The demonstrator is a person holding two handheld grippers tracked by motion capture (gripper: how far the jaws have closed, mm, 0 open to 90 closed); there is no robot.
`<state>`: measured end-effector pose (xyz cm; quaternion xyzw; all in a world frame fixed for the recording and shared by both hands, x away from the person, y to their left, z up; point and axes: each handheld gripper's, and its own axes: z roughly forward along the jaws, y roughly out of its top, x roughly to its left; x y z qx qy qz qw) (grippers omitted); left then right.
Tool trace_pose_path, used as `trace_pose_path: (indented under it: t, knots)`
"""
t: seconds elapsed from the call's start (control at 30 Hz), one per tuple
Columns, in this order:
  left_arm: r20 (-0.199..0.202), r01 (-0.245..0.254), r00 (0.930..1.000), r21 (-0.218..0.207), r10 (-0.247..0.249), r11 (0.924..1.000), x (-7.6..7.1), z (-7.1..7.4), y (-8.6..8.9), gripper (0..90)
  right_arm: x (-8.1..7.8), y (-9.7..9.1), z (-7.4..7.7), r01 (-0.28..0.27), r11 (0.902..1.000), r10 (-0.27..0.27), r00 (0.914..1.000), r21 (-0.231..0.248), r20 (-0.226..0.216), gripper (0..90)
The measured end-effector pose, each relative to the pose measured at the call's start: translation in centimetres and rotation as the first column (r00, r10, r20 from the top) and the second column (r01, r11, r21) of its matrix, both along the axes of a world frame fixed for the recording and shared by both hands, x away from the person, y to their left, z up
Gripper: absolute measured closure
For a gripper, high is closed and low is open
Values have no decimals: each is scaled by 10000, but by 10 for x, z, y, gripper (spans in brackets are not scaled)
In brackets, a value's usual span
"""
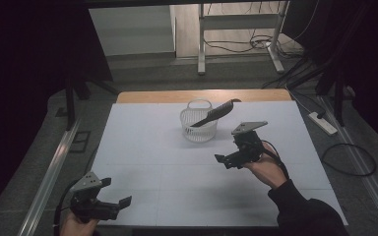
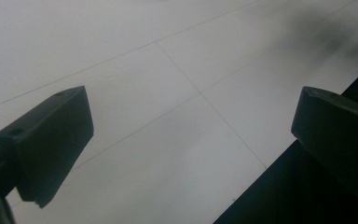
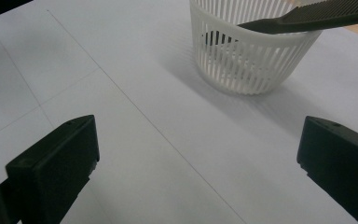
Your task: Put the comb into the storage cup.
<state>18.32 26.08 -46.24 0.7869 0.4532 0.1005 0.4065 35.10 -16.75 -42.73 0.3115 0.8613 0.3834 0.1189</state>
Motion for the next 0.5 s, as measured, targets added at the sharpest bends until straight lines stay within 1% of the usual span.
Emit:
trace_pose_path:
  t: [0.13, 0.27, 0.4, 0.5]
  knots:
    - [32, -30, 10000, -2, 30, 10000, 0, 0, 0, 0, -5, -3, 2, 105, 9999, -105, 9999, -18, 39, 0]
    - [57, -65, 10000, -20, 65, 10000, -1, 0, 1, 0, -9, -7, 3, 50, 10000, -50, 10000, -58, 31, 0]
    - [83, -103, 9999, -29, 103, 9999, -1, 0, 1, 0, -12, -11, 4, 117, 9999, -116, 9999, -95, 82, 0]
    - [89, -112, 9999, -35, 112, 9999, -1, 1, 1, 0, -15, -15, 4, 177, 9998, -177, 9998, -50, 109, 0]
